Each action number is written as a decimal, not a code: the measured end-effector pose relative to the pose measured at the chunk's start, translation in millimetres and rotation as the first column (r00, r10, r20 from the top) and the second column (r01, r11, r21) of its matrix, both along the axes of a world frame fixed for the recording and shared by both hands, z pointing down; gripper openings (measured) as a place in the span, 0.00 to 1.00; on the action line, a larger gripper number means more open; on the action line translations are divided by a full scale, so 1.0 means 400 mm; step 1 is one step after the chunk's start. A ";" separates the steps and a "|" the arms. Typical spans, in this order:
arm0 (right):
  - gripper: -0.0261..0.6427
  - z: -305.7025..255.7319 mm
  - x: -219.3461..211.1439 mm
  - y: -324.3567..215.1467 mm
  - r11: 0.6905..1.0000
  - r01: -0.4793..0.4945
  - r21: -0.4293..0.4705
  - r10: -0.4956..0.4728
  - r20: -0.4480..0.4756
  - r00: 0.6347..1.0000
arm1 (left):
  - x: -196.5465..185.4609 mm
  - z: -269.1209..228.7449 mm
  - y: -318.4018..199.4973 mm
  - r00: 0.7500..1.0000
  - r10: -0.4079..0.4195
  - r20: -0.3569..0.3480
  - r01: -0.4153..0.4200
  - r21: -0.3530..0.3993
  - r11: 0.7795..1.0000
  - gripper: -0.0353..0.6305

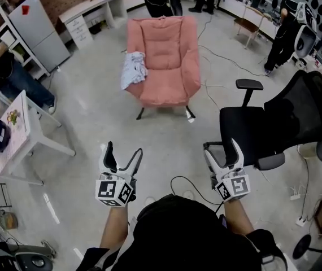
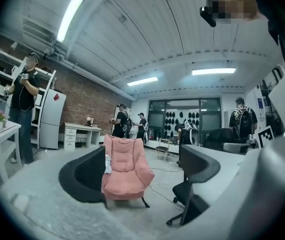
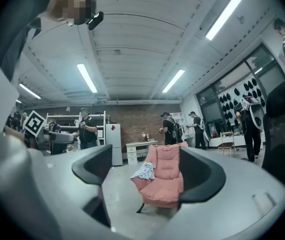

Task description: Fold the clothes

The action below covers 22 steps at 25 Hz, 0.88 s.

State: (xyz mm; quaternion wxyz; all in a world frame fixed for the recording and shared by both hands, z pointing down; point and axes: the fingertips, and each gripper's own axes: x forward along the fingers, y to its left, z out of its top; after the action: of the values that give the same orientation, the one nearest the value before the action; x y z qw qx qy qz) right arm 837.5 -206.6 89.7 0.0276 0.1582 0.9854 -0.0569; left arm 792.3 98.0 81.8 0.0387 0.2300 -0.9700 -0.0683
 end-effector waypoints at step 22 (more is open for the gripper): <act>0.63 0.016 -0.023 -0.237 0.989 0.109 -0.099 -0.112 -0.020 0.994 | 0.029 -0.014 -0.324 0.999 0.037 0.007 -0.036 -0.066 0.997 0.74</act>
State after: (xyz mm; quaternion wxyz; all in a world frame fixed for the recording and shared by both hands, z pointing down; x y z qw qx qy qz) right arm 828.5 -301.4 96.0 0.0197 0.2103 0.9714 -0.1084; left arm 803.9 -31.6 76.2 0.0437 0.2465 -0.9675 -0.0347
